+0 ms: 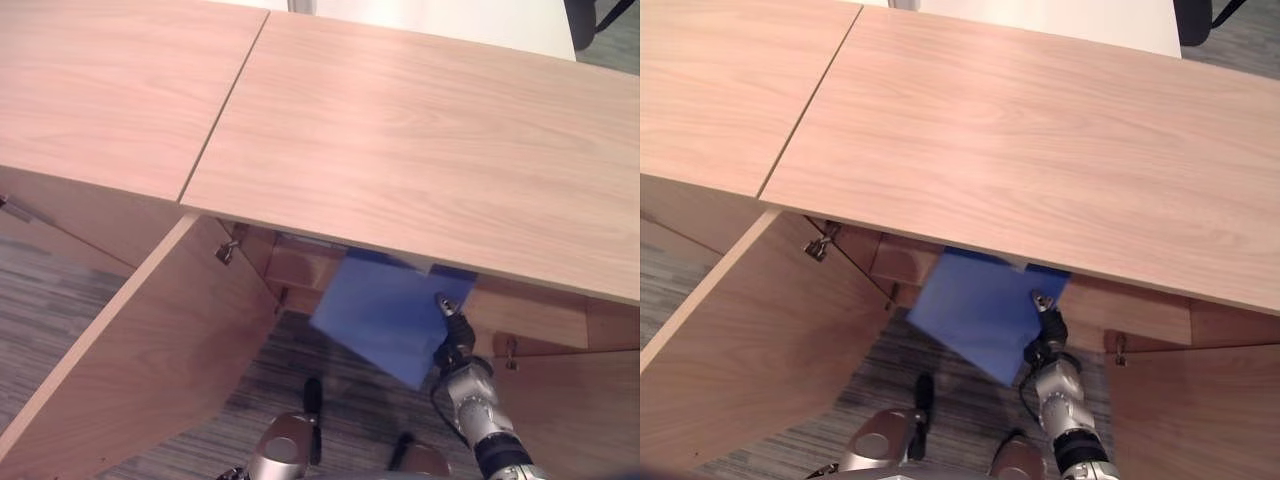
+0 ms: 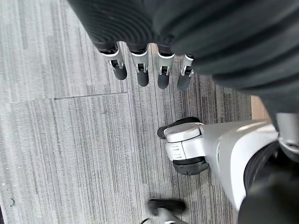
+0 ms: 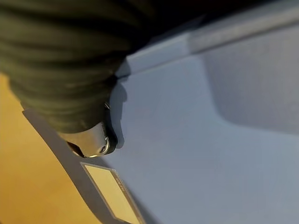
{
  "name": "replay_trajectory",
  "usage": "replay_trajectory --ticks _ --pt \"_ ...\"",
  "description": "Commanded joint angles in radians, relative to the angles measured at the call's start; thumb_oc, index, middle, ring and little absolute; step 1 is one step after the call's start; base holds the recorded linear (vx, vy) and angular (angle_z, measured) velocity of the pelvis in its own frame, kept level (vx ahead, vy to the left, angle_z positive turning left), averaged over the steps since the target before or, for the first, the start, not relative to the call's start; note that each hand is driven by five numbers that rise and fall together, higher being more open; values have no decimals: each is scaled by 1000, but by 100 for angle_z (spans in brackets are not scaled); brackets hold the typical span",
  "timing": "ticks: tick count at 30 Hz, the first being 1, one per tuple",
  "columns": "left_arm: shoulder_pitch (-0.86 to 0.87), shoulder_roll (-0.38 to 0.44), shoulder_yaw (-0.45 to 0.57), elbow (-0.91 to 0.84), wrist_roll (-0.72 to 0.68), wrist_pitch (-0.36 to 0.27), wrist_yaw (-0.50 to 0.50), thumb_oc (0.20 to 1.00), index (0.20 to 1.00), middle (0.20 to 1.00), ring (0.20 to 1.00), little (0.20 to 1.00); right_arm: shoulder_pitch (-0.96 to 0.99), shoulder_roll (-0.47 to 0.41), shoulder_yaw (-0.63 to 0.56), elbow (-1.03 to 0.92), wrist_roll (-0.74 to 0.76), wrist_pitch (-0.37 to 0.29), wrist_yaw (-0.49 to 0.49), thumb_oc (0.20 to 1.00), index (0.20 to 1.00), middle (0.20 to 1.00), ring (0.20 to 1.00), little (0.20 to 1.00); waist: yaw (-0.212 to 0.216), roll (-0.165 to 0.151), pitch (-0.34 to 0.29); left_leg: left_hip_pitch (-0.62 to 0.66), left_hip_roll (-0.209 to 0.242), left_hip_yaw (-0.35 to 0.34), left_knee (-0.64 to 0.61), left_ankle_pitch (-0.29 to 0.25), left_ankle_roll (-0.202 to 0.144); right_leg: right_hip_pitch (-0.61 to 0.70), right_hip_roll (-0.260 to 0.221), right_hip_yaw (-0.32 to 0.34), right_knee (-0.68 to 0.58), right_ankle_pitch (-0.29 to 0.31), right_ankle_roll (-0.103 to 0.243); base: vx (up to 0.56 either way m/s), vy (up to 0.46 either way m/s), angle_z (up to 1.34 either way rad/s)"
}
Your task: Put the empty folder in the office cabinet
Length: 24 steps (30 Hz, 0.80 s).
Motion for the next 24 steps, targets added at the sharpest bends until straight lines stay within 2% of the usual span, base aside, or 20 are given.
replay_trajectory --ticks 1,3,5,6,7,13,14,15,16,21,22,24 --pt "74 -28 -91 -10 84 -26 -9 1000 1000 1000 1000 1000 -16 -27 -130 -80 114 -147 -36 200 200 200 200 200 15 27 -12 -7 68 -112 -31 -15 -105 46 45 44 -73 27 -16 117 -130 8" --pt "87 -26 -111 -18 95 -35 -16 1000 1000 1000 1000 1000 -43 -30 -220 -50 179 -193 -69 200 200 200 200 200 6 45 -12 12 66 -152 -24 -30 -121 30 24 136 -127 81 12 163 -221 71" --pt "32 33 -84 2 91 -22 -32 1000 1000 1000 1000 1000 -46 -33 -252 -68 215 -204 -72 200 200 200 200 200 -18 51 -30 27 63 -165 -26 -38 -129 43 19 182 -143 87 18 132 -143 91" --pt "31 37 -85 2 90 -23 -33 1000 1000 1000 1000 1000 -46 -31 -254 -66 218 -204 -70 200 200 200 200 200 -17 49 -28 30 63 -166 -26 -39 -129 48 19 181 -146 87 18 153 -121 63" --pt "21 59 -70 22 89 -22 -50 1000 1000 1000 1000 1000 -57 -48 -307 -61 236 -228 -95 200 200 200 200 200 -22 46 -54 50 58 -171 -31 -44 -139 86 14 181 -167 84 25 151 -162 27" --pt "56 71 -46 63 82 -19 -75 1000 1000 1000 1000 1000 -128 -108 -409 30 306 -263 -134 200 200 200 200 200 -6 73 -96 87 108 -182 -42 -34 -178 154 56 134 -213 47 9 85 -202 -9" --pt "46 85 -40 76 77 -15 -86 1000 1000 1000 1000 1000 -145 -129 -418 49 322 -267 -133 200 200 200 200 200 -8 81 -99 89 126 -180 -41 -16 -189 162 68 129 -222 47 0 79 -241 4" --pt "44 98 -33 88 67 -13 -101 1000 1000 1000 1000 1000 -170 -162 -433 70 337 -270 -140 200 200 200 200 200 -12 93 -117 106 158 -175 -47 -9 -208 189 93 120 -242 17 -11 37 -242 3" --pt "43 98 -34 87 65 -13 -103 1000 1000 1000 1000 1000 -171 -166 -434 73 339 -270 -139 200 200 200 200 200 -12 98 -113 105 162 -176 -47 1 -211 188 97 119 -242 25 -16 116 -248 6" --pt "45 110 -37 92 41 -10 -138 1000 1000 1000 1000 1000 -251 -263 -442 131 368 -278 -149 200 200 200 200 200 -22 148 -128 121 232 -175 -45 43 -255 233 163 103 -265 -24 -52 43 -206 -2" --pt "48 118 -45 89 37 -9 -152 1000 1000 1000 1000 1000 -288 -301 -444 150 387 -284 -150 200 200 200 200 200 -26 162 -129 115 253 -173 -13 49 -268 256 180 98 -272 -53 -66 67 -242 5" --pt "42 126 -58 77 28 -6 -157 1000 1000 1000 1000 1000 -315 -342 -452 165 417 -291 -151 200 200 200 200 200 -37 176 -113 91 272 -162 40 72 -276 275 187 80 -272 -70 -79 17 -190 15"
